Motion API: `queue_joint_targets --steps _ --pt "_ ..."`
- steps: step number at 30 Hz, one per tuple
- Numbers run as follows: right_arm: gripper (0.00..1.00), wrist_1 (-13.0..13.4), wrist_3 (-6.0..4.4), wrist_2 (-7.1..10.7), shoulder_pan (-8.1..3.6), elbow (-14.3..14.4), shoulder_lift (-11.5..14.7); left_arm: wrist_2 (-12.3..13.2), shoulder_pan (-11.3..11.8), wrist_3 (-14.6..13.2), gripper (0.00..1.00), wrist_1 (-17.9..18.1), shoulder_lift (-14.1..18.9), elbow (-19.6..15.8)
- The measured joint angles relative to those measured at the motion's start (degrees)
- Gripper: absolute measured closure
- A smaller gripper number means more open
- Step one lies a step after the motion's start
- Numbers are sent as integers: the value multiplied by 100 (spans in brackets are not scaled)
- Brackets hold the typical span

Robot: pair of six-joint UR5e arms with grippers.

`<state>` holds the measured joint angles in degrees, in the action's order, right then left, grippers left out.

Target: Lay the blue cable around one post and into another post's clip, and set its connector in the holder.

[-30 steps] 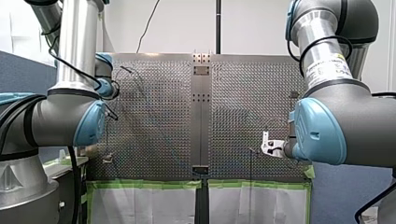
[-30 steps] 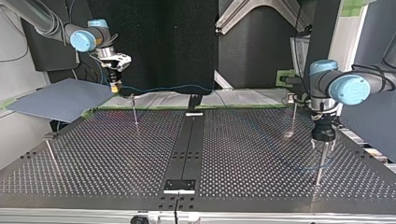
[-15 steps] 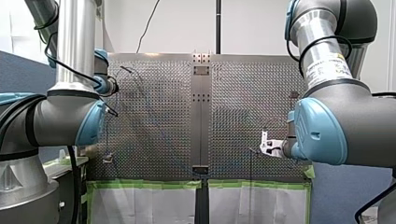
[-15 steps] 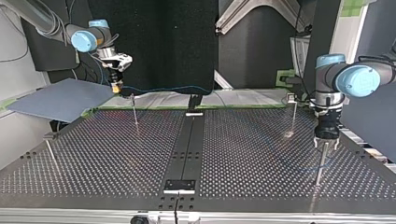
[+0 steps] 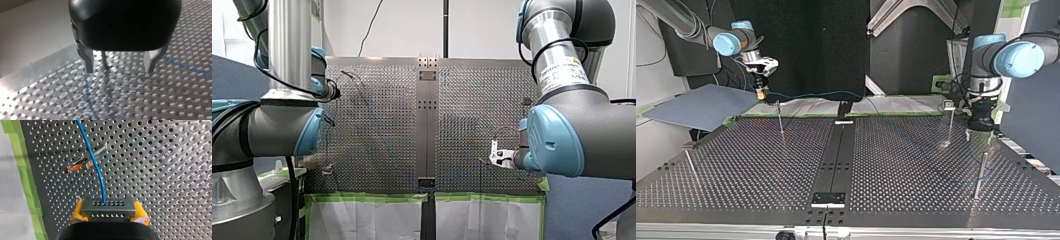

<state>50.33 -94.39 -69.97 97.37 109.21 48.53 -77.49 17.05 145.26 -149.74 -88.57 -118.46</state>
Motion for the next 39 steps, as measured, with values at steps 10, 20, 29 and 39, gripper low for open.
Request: queue_joint_targets --steps 10,20,29,39 --pt "100 -21 -10 0 54 -40 4 416 -249 -550 0 -462 550 -551" --pt "100 -7 -12 -2 82 -46 4 659 -774 -1098 0 -39 813 -1098" --pt "100 -147 24 -90 110 -46 4 122 -1357 -1680 0 541 284 -1470" --pt "100 -599 280 -431 219 -36 3 -445 -1925 -2248 0 1110 -284 -979"
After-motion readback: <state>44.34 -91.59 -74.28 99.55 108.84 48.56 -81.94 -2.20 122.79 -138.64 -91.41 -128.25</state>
